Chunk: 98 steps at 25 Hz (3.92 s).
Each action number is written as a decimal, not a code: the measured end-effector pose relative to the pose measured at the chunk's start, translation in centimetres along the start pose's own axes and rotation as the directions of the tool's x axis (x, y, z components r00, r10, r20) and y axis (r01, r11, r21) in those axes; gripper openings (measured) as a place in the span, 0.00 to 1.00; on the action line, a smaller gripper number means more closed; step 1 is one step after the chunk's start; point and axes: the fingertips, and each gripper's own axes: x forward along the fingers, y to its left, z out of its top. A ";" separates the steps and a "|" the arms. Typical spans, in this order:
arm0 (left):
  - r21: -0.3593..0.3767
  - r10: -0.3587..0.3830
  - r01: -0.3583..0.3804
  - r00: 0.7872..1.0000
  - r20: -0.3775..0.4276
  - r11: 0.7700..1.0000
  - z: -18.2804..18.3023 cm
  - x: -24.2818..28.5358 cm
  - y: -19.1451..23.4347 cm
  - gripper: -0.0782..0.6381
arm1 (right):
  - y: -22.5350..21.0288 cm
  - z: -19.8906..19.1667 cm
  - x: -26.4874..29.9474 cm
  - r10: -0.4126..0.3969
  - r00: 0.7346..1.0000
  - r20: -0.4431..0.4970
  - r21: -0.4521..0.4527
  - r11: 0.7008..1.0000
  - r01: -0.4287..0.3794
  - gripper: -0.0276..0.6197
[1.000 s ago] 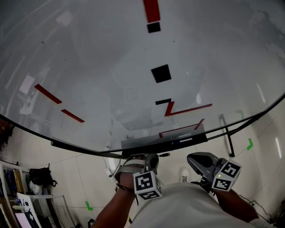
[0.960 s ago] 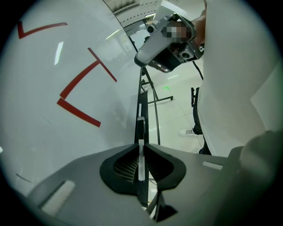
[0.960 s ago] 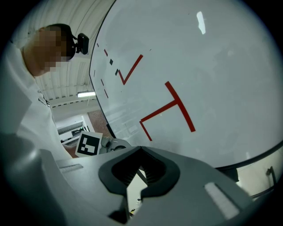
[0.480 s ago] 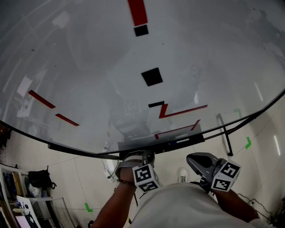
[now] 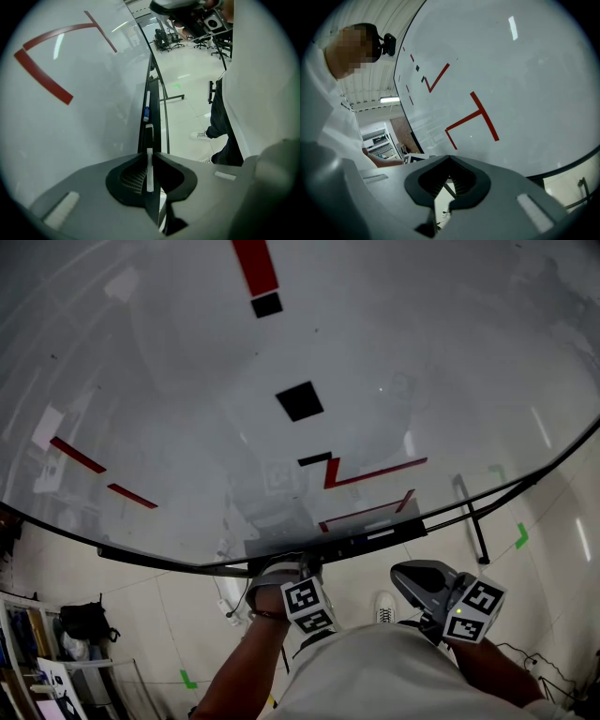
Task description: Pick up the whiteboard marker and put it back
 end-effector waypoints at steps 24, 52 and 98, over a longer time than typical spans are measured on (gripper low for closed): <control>0.012 0.039 -0.039 0.999 -0.004 0.999 -0.3 1.6 1.0 0.19 | -0.2 -0.1 -1.1 -0.033 0.999 0.003 -0.010 0.999 0.033 0.05; -0.368 0.051 0.036 0.973 0.225 0.929 0.8 -2.3 2.1 0.13 | 0.7 -0.2 1.3 0.019 1.000 -0.022 -0.017 1.000 -0.019 0.05; -0.554 0.240 0.644 0.512 0.825 0.528 6.9 -18.8 2.7 0.13 | 3.5 1.7 2.1 0.127 0.992 -0.014 -0.065 0.990 -0.128 0.05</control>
